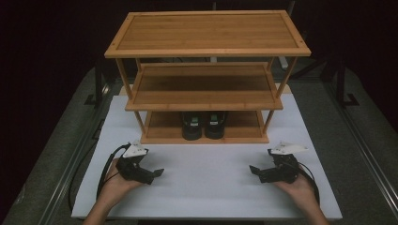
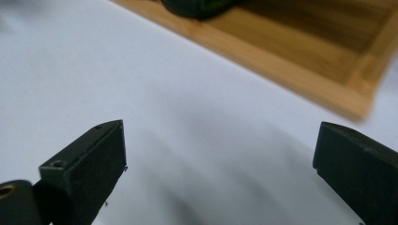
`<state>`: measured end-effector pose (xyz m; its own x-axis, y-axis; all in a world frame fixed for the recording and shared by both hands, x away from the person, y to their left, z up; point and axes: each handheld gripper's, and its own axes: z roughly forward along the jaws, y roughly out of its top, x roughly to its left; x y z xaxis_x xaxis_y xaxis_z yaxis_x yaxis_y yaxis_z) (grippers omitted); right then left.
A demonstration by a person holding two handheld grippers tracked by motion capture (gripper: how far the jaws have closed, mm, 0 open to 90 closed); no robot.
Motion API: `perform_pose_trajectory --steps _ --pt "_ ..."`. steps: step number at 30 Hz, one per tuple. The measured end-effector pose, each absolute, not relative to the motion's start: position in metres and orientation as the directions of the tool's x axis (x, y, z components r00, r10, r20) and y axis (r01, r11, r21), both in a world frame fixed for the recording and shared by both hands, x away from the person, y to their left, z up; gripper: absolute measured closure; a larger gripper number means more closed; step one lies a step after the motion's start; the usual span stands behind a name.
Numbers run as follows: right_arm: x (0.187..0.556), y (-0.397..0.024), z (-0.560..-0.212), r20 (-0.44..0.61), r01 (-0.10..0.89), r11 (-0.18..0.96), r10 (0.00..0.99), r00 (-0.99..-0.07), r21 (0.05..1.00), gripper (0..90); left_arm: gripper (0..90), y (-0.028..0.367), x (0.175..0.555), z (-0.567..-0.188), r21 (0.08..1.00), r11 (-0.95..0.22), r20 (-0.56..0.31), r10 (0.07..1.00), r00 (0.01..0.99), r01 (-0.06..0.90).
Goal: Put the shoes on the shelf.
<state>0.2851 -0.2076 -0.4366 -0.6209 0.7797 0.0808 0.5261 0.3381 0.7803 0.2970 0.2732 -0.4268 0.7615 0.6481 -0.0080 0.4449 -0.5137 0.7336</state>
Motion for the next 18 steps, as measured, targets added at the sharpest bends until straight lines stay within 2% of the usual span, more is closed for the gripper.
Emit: perform_pose_trajectory --steps 18 --pt "0.245 -0.263 -0.454 0.059 0.609 0.306 0.862 -0.504 0.732 2.6 2.0 0.32 0.253 -0.444 0.688 -0.514 -0.015 0.695 0.719 0.512"
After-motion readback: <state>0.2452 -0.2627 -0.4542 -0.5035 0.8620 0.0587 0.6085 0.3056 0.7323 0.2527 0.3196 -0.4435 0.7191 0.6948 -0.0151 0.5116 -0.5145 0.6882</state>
